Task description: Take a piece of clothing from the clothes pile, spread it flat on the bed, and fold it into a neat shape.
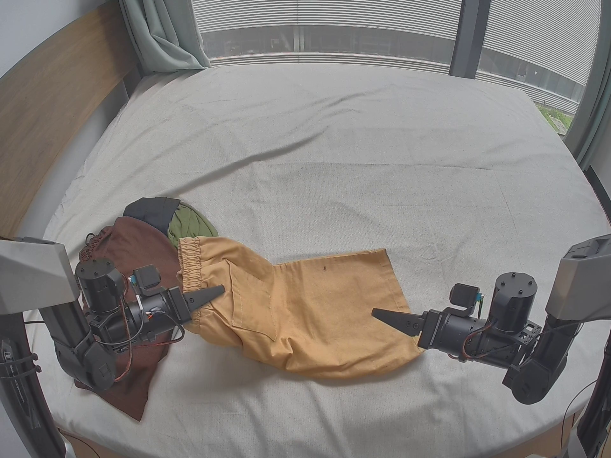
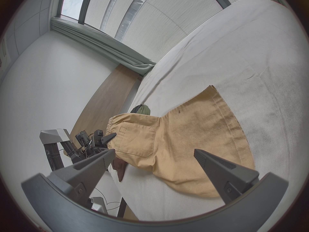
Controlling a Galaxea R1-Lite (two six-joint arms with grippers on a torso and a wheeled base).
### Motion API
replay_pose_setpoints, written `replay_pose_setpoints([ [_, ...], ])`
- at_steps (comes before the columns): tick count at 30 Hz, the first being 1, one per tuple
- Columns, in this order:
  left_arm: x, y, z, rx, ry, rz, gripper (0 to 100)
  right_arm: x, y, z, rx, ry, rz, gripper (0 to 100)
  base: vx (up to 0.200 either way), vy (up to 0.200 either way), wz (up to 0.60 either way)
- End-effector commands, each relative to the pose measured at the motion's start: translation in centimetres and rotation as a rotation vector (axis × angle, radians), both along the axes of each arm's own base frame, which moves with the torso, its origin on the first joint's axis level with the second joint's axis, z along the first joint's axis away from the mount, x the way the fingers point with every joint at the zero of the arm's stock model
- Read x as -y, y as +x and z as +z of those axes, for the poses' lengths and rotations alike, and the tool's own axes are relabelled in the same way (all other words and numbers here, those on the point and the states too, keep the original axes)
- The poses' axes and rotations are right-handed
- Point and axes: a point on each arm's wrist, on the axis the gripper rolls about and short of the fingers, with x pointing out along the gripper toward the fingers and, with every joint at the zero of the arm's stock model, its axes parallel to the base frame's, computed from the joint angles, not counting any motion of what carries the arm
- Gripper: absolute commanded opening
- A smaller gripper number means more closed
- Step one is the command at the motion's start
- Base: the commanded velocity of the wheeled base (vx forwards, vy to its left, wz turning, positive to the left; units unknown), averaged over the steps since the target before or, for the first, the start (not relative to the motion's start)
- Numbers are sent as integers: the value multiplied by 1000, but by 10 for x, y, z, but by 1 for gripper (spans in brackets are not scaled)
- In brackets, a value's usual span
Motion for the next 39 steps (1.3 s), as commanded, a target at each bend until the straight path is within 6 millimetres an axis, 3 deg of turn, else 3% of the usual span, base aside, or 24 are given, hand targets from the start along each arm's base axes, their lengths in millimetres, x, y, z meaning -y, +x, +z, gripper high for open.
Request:
replay_pose_setpoints([
  [1,9,2,0,10,-2,-26,0,2,0,5,17,8,-5,100,0,0,0],
  [39,79,22,1,3,-101,-133,0,10,4,16,58,23,-33,100,0,0,0],
])
